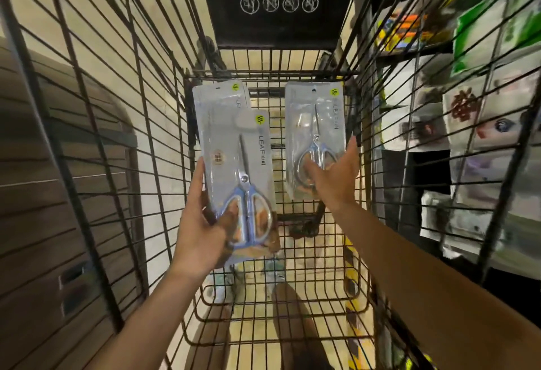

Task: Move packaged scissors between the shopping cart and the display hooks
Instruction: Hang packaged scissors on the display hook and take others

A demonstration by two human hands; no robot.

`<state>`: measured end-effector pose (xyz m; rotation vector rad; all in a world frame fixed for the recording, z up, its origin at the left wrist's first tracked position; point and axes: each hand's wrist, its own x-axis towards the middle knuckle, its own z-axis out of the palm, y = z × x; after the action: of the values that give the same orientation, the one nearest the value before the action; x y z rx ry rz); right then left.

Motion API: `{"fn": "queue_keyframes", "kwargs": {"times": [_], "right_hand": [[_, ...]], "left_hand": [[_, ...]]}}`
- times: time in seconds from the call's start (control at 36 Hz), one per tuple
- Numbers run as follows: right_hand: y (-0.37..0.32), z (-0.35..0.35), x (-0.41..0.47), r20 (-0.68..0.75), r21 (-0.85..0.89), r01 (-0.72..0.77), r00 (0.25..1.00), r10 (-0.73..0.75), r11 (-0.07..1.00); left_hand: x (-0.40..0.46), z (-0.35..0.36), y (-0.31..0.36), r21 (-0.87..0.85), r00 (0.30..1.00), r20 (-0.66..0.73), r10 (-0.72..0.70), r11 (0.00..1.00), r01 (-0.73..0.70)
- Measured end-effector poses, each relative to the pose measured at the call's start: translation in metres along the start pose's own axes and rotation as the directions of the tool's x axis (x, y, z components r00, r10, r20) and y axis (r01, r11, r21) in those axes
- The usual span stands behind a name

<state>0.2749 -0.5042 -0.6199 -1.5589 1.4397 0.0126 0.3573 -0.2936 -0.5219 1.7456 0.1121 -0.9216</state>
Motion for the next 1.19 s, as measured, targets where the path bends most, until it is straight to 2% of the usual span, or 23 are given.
{"fn": "queue_keyframes", "kwargs": {"times": [0.11,0.36,0.44,0.5,0.58,0.64,0.86,1.0,1.19], "right_hand": [[0.006,0.008,0.009,-0.058,-0.08,-0.008,0.998,0.004,0.997],[0.006,0.001,-0.016,-0.192,-0.041,-0.008,0.981,0.0,0.999],[0.008,-0.002,-0.03,-0.121,0.033,-0.07,0.99,0.073,0.997],[0.015,-0.004,-0.041,-0.079,0.009,-0.089,0.993,0.09,0.996],[0.031,-0.007,-0.057,-0.017,0.064,0.014,1.0,-0.013,0.998],[0.039,-0.011,-0.066,0.007,0.126,0.026,1.0,-0.027,0.992],[0.038,-0.028,-0.106,0.136,0.418,-0.093,0.99,0.039,0.904],[0.012,-0.061,-0.16,0.167,0.445,-0.123,0.985,0.053,0.887],[-0.06,-0.128,-0.294,0.035,0.513,0.105,0.989,-0.143,0.852]], "left_hand": [[0.0,-0.003,0.0,0.022,1.0,-0.017,-0.017,1.0,0.017],[-0.003,0.0,0.003,0.063,0.999,-0.043,0.004,0.998,-0.001],[-0.006,0.004,0.006,0.059,0.999,-0.051,-0.018,0.998,0.021],[-0.01,0.006,0.009,0.06,0.998,-0.044,-0.039,0.997,0.041],[-0.014,0.007,0.01,0.076,0.999,-0.026,-0.031,0.997,0.032],[-0.017,0.006,0.012,0.1,1.0,-0.02,-0.022,0.995,0.024],[-0.049,-0.015,0.043,0.211,0.986,0.108,0.125,0.967,-0.146],[-0.089,-0.034,0.087,0.24,0.95,0.19,0.248,0.926,-0.29],[-0.174,-0.088,0.158,0.276,0.88,0.285,0.379,0.847,-0.454]]}}
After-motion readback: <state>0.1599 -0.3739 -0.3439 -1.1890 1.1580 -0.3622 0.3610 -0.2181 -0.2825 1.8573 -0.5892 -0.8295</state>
